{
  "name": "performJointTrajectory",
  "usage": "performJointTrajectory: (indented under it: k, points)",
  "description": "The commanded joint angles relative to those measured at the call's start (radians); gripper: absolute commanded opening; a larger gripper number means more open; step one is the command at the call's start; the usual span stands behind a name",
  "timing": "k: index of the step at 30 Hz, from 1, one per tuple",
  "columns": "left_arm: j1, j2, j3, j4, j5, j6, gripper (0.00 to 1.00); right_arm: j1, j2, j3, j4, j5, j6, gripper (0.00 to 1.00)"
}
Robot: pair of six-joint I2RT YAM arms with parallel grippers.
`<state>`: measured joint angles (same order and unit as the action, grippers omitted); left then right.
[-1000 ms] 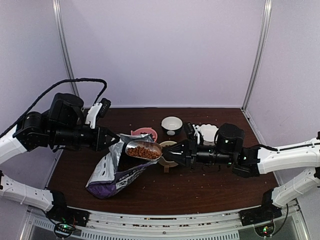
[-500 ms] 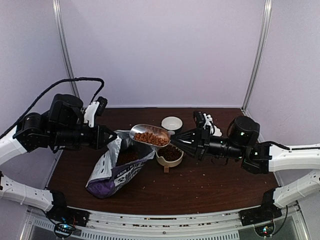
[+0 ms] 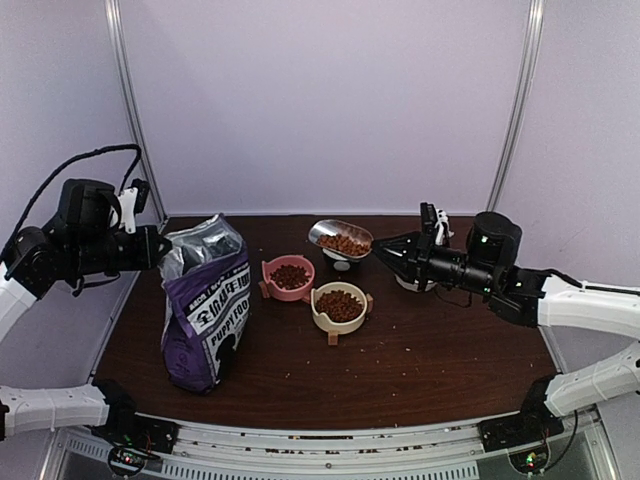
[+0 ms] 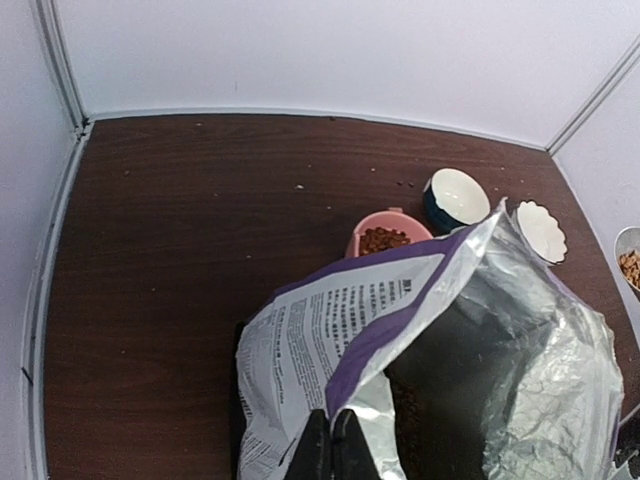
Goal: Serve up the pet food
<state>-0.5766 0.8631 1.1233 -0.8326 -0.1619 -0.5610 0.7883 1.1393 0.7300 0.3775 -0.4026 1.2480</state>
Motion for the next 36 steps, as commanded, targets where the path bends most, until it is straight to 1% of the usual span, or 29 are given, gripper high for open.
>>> performJointTrajectory:
  k: [1,4,8,20,25,36]
  points:
    - [0.089,0.001,0.059,-0.045,-0.01,0.11,0.0,-0.036,0.069,0.031,-0.003,0.002,-0.051,0.0]
    - [0.122,-0.002,0.098,-0.052,-0.006,0.138,0.0,-0.052,0.128,0.052,-0.003,-0.006,-0.069,0.0]
    - [0.125,-0.01,0.11,-0.031,0.018,0.154,0.0,-0.066,0.208,0.104,-0.04,-0.007,-0.106,0.0]
    - [0.125,-0.049,-0.014,0.024,0.103,0.097,0.0,-0.075,0.441,0.283,-0.114,-0.013,-0.162,0.0]
    - [0.125,-0.061,-0.04,0.027,0.114,0.088,0.0,-0.075,0.505,0.332,-0.138,0.012,-0.168,0.0]
    - [0.125,-0.067,-0.068,0.039,0.126,0.079,0.0,-0.075,0.612,0.474,-0.283,0.098,-0.215,0.0]
